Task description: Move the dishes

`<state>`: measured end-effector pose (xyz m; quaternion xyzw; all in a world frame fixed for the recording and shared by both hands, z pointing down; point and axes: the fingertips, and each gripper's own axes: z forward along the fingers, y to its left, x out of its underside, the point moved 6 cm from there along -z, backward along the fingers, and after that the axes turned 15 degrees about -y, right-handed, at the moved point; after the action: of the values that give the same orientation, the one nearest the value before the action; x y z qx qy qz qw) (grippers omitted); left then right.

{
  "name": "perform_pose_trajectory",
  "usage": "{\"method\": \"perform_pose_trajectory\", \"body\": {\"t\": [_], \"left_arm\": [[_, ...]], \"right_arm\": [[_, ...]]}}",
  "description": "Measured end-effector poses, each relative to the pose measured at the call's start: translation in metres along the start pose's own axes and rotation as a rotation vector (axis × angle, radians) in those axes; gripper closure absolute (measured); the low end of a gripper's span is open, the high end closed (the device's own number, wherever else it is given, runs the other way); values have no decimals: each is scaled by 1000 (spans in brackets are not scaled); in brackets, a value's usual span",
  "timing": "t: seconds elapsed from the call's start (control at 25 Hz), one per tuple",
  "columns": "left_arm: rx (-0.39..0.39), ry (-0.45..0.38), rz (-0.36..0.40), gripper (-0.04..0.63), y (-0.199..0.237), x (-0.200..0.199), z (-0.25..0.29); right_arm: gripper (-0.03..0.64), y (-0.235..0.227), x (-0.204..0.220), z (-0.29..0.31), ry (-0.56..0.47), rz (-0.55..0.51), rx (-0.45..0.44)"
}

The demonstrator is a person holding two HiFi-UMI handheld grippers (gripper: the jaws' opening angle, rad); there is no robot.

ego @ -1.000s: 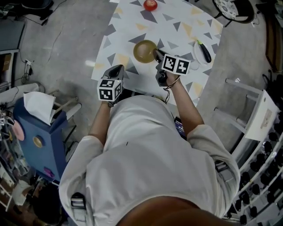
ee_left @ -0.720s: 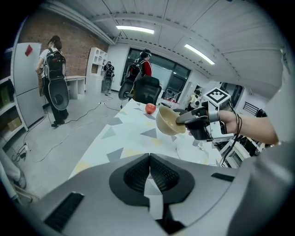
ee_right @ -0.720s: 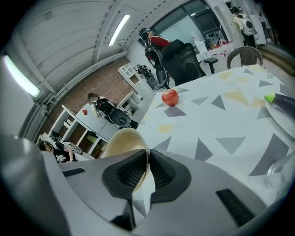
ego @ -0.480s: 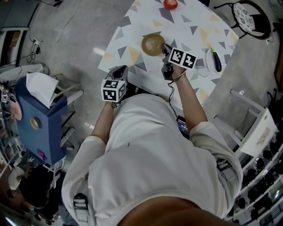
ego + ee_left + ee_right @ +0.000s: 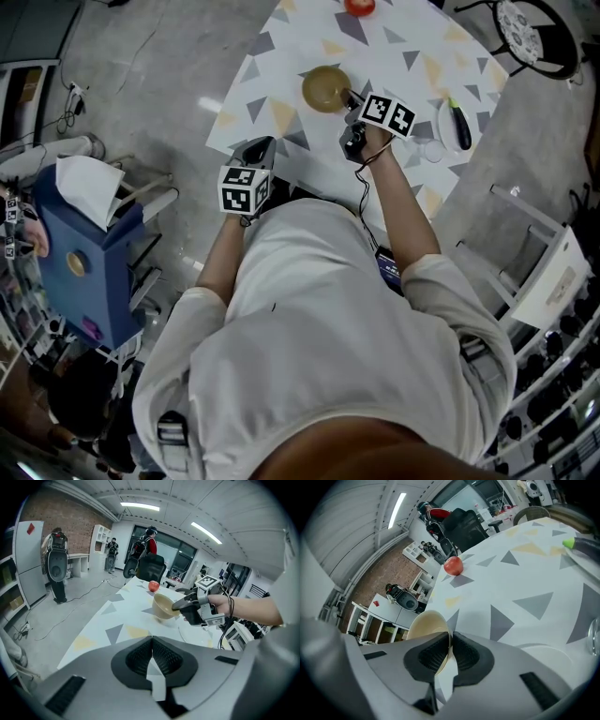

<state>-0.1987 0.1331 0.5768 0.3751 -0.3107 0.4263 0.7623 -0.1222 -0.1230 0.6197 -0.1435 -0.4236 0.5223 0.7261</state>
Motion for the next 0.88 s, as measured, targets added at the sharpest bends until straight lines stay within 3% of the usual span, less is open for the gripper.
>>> {"method": "perform_pose_trajectory", "body": {"t": [0.88], "left_arm": [[10, 19, 18, 575, 9, -6, 2]], "right_arm": [[577, -15, 6, 6, -33, 159, 103]]}}
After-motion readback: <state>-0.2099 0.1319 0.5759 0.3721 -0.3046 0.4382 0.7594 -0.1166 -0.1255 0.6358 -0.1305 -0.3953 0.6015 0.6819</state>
